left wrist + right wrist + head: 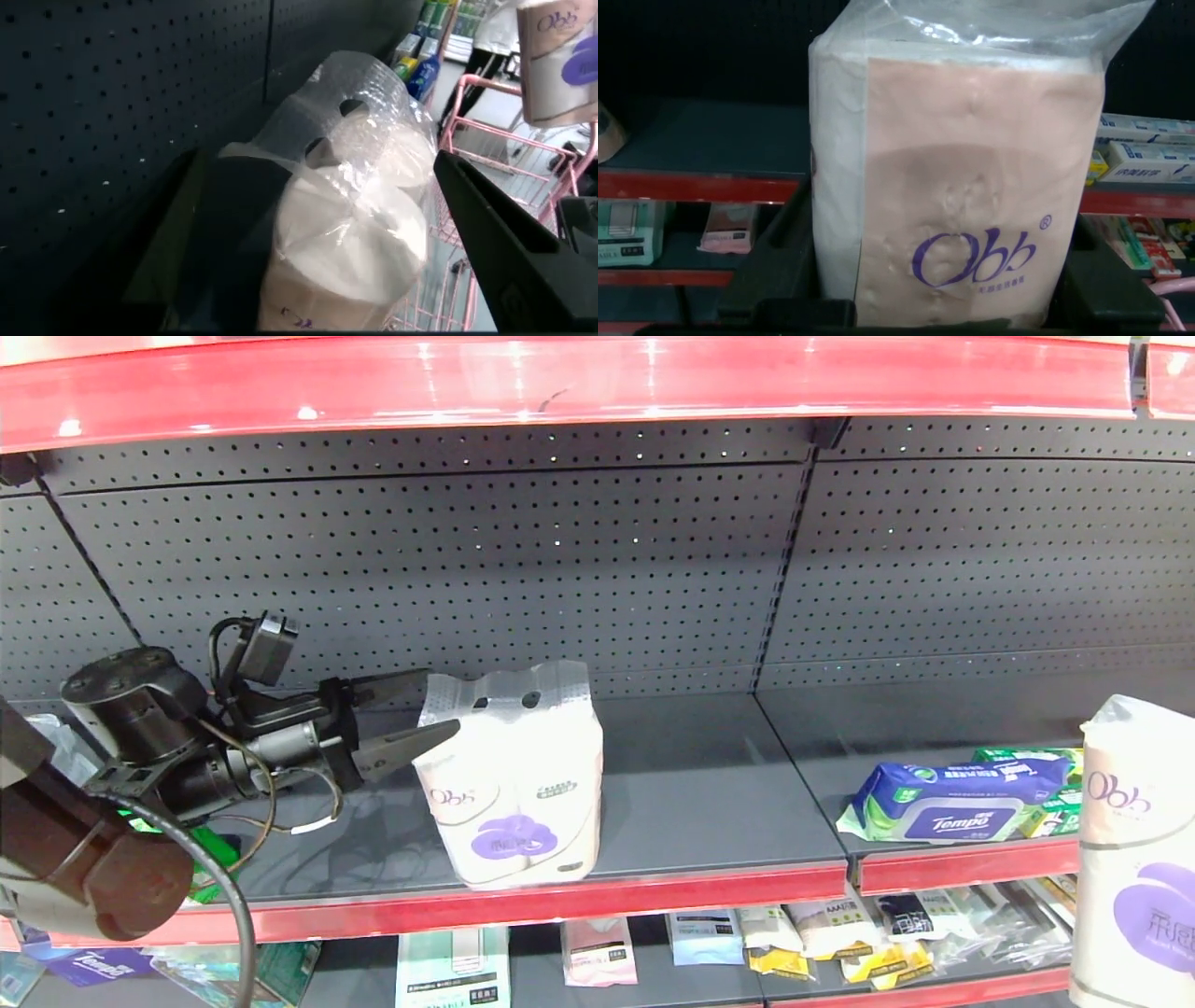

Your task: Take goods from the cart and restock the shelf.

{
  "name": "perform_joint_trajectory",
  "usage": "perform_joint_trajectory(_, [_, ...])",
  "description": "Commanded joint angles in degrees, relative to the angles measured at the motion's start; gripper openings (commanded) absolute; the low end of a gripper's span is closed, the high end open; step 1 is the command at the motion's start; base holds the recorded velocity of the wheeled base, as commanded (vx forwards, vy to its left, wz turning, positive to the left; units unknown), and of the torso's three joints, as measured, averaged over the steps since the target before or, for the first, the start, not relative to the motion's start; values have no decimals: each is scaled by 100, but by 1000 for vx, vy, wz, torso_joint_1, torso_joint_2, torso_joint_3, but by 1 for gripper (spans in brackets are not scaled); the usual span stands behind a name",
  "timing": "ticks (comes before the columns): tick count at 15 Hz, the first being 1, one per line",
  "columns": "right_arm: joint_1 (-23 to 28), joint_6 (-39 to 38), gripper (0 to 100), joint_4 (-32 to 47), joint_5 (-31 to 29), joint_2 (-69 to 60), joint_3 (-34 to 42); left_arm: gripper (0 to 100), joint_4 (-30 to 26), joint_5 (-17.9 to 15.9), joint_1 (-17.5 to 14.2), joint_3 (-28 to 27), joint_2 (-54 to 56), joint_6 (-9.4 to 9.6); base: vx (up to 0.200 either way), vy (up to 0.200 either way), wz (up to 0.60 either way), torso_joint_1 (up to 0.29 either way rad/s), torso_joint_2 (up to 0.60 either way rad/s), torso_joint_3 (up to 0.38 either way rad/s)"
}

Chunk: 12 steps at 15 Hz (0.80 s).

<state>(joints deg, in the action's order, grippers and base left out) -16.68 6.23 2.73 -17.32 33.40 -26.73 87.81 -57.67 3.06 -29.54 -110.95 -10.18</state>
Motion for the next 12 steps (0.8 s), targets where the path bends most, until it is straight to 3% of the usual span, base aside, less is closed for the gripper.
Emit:
perform_joint_trajectory(1, [-2,1,0,17,1,8,10,100,-18,28,-121,9,170,-54,0,0,0,0,0,0])
perform_joint_trajectory(2, [-2,1,0,17,1,8,19,100,-27,90,-121,18,223,-133,0,0,0,0,0,0])
perform_joint_trajectory(3, [-2,1,0,26,1,8,28,100,-27,450,-121,-8,390,-485,0,0,0,0,0,0])
perform_joint_trajectory(5, [-2,1,0,26,10,52,28,100,-36,599,-253,-8,477,-582,0,0,0,0,0,0])
perform_joint_trajectory(9, [-2,1,0,26,18,88,45,100,-18,775,-552,-105,557,-573,0,0,0,0,0,0])
perform_joint_trajectory(12, [-2,1,0,26,27,114,37,100,-27,2120,-403,-307,539,-573,0,0,0,0,0,0])
